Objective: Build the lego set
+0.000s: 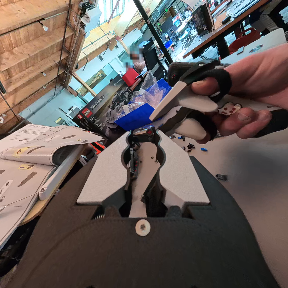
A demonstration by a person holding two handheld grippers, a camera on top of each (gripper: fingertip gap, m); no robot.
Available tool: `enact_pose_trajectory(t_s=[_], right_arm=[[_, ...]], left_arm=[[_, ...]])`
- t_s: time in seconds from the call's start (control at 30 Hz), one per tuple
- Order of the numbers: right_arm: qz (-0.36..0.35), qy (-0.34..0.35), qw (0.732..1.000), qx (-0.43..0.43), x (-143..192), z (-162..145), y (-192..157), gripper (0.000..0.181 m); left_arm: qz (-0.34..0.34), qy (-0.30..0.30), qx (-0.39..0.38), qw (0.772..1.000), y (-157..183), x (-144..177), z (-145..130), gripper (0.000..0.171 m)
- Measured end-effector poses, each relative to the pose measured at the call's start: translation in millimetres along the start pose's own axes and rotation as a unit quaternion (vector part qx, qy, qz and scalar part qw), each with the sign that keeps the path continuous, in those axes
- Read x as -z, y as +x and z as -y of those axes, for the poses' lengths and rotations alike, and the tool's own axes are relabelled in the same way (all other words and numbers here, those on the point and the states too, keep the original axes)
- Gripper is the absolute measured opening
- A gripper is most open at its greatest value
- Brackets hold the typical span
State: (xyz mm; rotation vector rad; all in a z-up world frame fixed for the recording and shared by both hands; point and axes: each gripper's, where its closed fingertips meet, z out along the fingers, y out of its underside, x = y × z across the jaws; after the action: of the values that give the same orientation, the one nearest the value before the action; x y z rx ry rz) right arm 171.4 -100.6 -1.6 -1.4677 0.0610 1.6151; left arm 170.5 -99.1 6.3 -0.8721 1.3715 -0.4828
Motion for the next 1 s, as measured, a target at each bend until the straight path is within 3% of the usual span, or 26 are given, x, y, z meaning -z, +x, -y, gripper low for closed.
enact_pose_trajectory(t_s=[0.37, 0.57, 0.8, 1.0], right_arm=[[0.047, 0.019, 0.999, -0.001, -4, 13, -13, 0.005], [0.016, -0.006, 1.000, 0.026, -5, 14, -6, 0.005], [-0.050, -0.111, 0.987, 0.106, -5, 14, 5, 0.005], [-0.128, -0.279, 0.919, 0.249, -3, -3, 20, 0.005]], left_arm=[[0.002, 0.007, -0.027, 1.000, 5, -2, 3, 0.024], [-0.020, 0.001, 0.015, 1.000, 8, -4, -6, 0.028], [-0.112, 0.019, 0.162, 0.980, 2, 5, -8, 0.055], [-0.200, 0.030, 0.298, 0.933, -11, 6, -8, 0.039]])
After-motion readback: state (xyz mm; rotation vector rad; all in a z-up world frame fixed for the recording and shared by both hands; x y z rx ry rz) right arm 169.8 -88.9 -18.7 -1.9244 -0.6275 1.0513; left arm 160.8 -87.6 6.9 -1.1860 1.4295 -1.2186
